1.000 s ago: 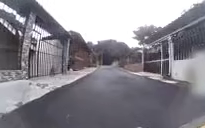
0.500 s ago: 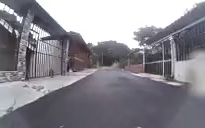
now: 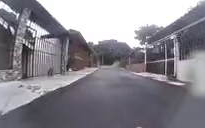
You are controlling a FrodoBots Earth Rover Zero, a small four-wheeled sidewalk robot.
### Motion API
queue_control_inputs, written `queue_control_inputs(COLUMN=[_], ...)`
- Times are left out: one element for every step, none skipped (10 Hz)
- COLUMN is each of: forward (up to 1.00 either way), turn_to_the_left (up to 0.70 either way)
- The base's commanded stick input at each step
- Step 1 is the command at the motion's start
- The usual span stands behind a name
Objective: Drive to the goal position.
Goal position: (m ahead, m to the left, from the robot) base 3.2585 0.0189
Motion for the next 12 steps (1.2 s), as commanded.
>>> queue_control_inputs(forward=[0.5,0.5,0.5,0.5,0.5,0.5,0.5,0.5,0.5,0.5,0.5,0.5], turn_to_the_left=[0.01,0.01,0.01,0.01,0.01,0.01,0.01,0.01,0.01,0.01,0.01,0.01])
